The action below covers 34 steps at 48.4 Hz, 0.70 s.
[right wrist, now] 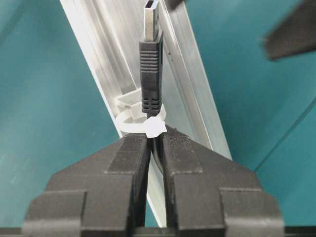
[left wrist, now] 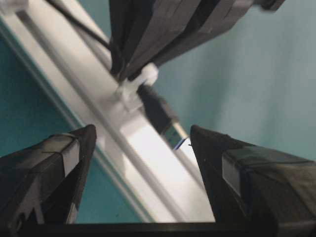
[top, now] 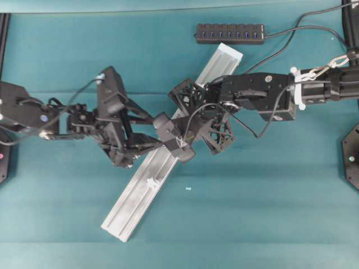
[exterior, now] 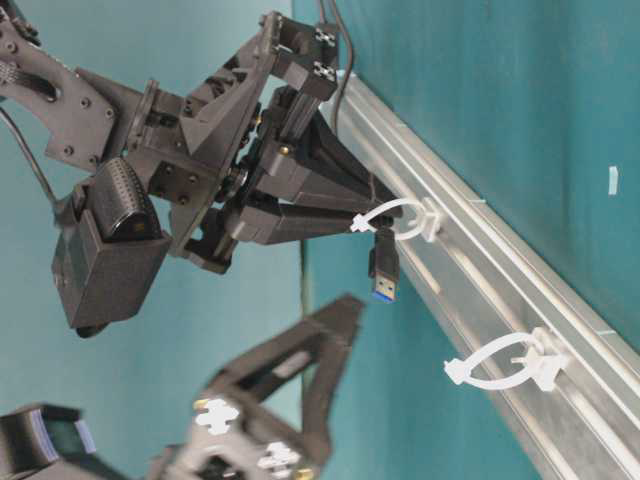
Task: Pass the USB cable through three rings with both arms.
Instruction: 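Move the left gripper in and grasp the plug past the second ring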
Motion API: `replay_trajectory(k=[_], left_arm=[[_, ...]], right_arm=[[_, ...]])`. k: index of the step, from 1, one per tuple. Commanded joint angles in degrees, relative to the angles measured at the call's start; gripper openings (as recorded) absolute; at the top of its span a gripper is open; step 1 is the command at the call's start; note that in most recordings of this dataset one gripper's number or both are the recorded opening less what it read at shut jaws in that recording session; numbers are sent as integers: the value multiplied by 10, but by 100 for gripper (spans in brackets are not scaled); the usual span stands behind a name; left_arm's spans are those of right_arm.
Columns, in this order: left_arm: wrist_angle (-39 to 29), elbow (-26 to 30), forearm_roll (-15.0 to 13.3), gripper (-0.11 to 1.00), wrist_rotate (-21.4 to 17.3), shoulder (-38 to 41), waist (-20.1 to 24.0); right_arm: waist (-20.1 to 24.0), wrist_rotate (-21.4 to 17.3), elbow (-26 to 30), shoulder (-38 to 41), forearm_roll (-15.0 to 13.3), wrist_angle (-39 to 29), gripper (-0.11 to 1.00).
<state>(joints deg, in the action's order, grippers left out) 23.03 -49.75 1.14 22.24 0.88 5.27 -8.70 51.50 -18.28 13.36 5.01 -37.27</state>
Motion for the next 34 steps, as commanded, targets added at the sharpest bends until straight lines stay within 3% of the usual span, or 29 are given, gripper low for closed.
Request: replay_trajectory(k=[1, 23, 34], left_arm=[[11, 10, 2, 85, 1, 28, -1], [35, 36, 2, 90, 0, 54, -5], [36, 12, 2, 90, -1, 5, -20]], right_arm=[[2, -10, 2, -3, 4, 2, 10], [1, -10, 2, -3, 12, -1, 10], [0, -10, -4, -3, 12, -5, 10]])
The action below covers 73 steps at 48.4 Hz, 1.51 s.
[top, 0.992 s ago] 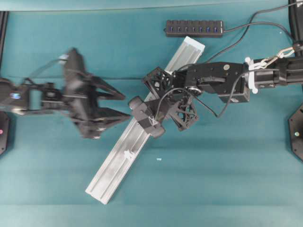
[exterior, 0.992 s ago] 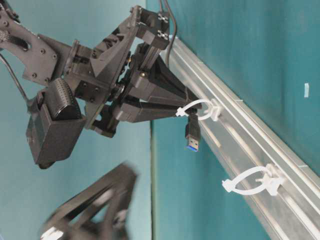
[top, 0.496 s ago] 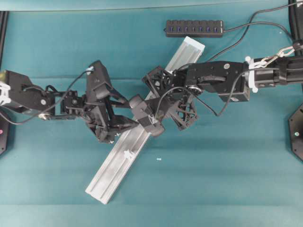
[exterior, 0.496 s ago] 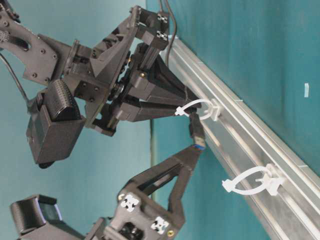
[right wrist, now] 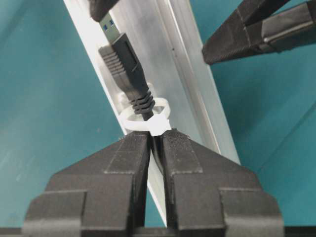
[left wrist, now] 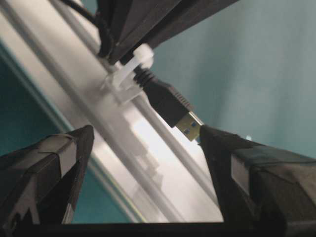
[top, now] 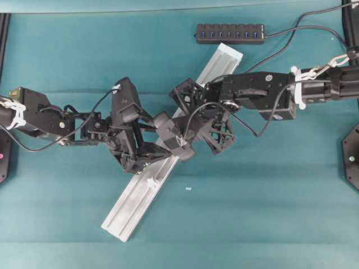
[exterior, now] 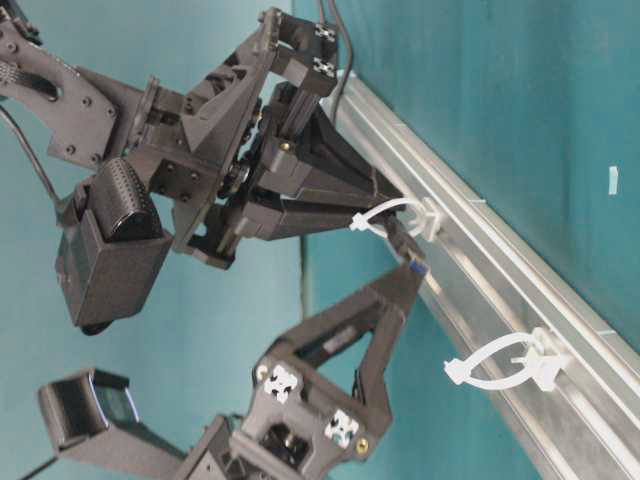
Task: Pass the USB cable through three rings with both arms.
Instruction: 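Move the left gripper in and grasp the plug past the second ring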
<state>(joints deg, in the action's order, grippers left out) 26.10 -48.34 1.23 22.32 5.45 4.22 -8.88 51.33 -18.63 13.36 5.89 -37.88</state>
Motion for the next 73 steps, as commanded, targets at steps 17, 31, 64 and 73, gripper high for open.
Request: replay_trajectory(k=[17, 31, 64, 73], left_arm=[[7, 11, 1, 90, -4, -55, -18], [4, 46, 1, 90, -6, -25, -28], [-27, 58, 1, 89, -8, 19, 8], [-33, 62, 1, 89, -5, 25, -5]], right_arm=[[0, -20, -5, -4, 4, 4, 10], [0, -21, -5, -4, 4, 7, 10], [0, -22, -5, -4, 4, 9, 10], [0, -22, -5, -4, 4, 12, 10]])
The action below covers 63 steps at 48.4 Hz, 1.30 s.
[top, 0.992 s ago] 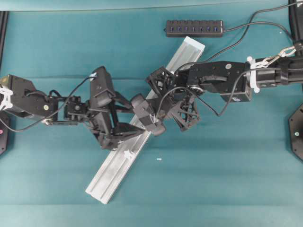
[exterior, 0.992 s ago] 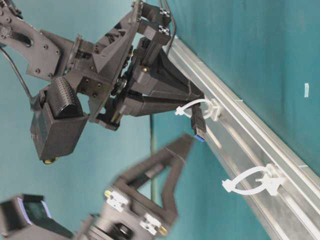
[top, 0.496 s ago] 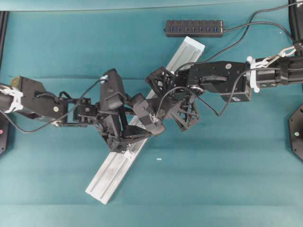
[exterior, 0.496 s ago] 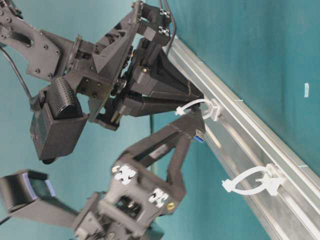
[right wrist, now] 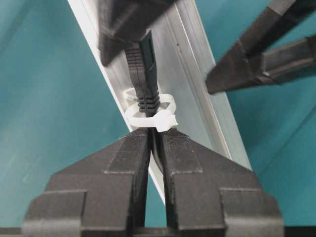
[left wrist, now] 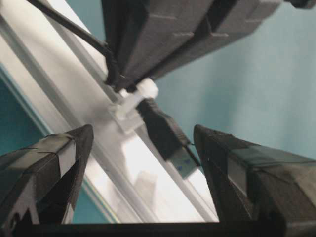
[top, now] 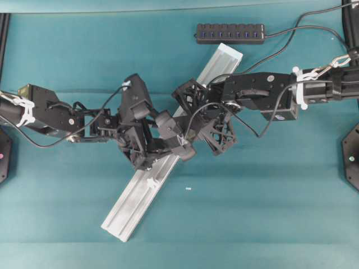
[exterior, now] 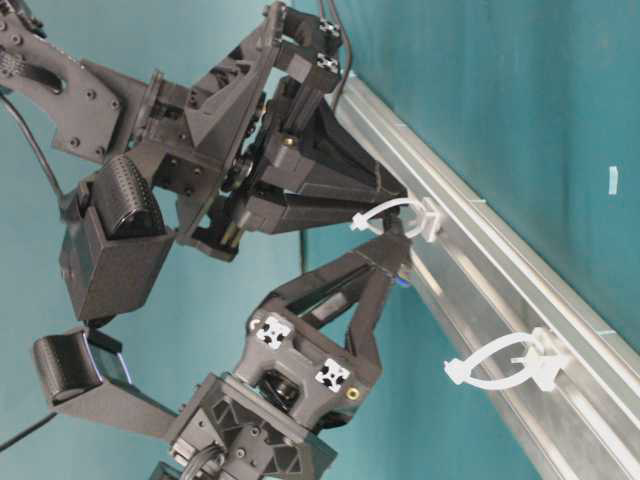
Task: Pass the USB cable through three rings with both arms.
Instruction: 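Move the left gripper in and grasp the plug past the second ring, then open the right gripper and pull the cable through with the left gripper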
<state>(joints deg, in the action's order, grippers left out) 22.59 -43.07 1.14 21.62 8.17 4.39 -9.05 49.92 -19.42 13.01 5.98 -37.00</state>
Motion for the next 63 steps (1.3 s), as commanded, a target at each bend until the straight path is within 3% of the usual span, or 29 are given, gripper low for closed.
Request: replay_trajectory(k=[1, 22, 30, 37, 40, 63], left_arm=[[1, 10, 2, 89, 2, -2, -8], [-9, 22, 2, 84, 1, 5, -10], [-11, 29, 2, 67, 0, 8, -12], [-11, 29, 2, 32, -4, 8, -18], [-11, 27, 2, 22, -4, 7, -21], [-22, 24, 2, 15, -4, 4, -25]], right_arm=[[2, -8, 3, -1, 3, 4, 10], [3, -8, 3, -1, 15, 5, 10], [3, -8, 3, -1, 18, 5, 10], [2, -8, 3, -2, 18, 5, 10], [2, -8, 3, -1, 17, 5, 10], [7, -11, 3, -2, 18, 12, 10]])
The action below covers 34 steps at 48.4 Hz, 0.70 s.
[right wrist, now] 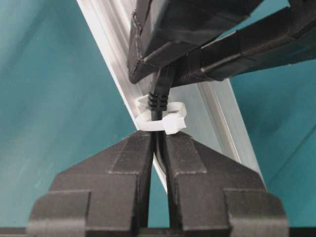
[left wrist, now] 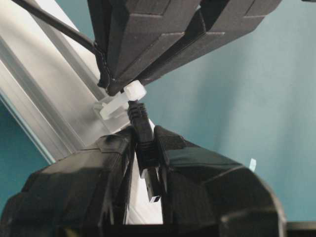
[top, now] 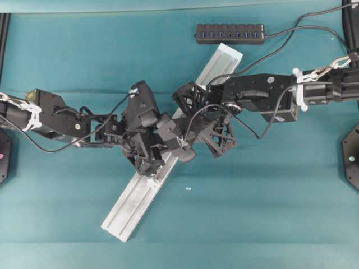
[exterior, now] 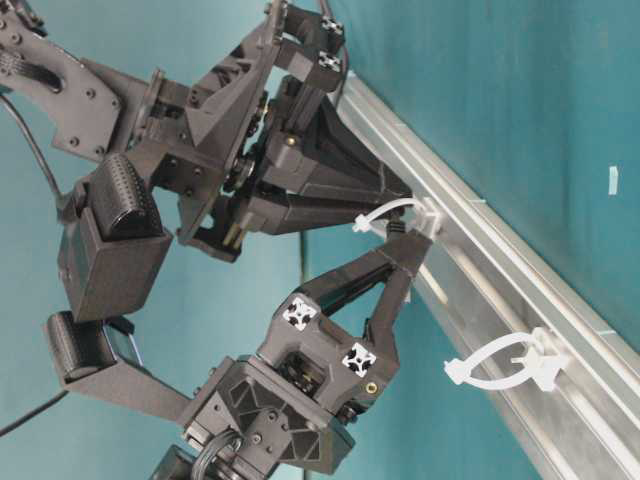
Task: Pass the USB cable through three rings with both arms.
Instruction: 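Open the right gripper and pull the cable through with the left gripper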
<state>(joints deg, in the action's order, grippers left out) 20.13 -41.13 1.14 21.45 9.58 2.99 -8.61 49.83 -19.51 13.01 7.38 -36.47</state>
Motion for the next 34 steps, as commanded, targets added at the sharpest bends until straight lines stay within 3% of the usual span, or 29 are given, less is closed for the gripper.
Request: replay_trajectory(k=[1, 16, 21, 30, 34], left_arm=[[4, 4, 2, 15, -3, -10, -11], [4, -7, 2, 12, -4, -11, -11], [5, -11, 2, 10, -4, -14, -10], [6, -13, 2, 10, -4, -20, -10], [5, -16, 2, 10, -4, -25, -10]], right_arm=[[4, -11, 4, -2, 4, 7, 10], [4, -69, -3, -14, 10, 7, 11], [4, -72, -7, -18, 10, 5, 32], [4, -87, -9, -25, 10, 3, 83], [2, -99, -10, -34, 9, 3, 87]])
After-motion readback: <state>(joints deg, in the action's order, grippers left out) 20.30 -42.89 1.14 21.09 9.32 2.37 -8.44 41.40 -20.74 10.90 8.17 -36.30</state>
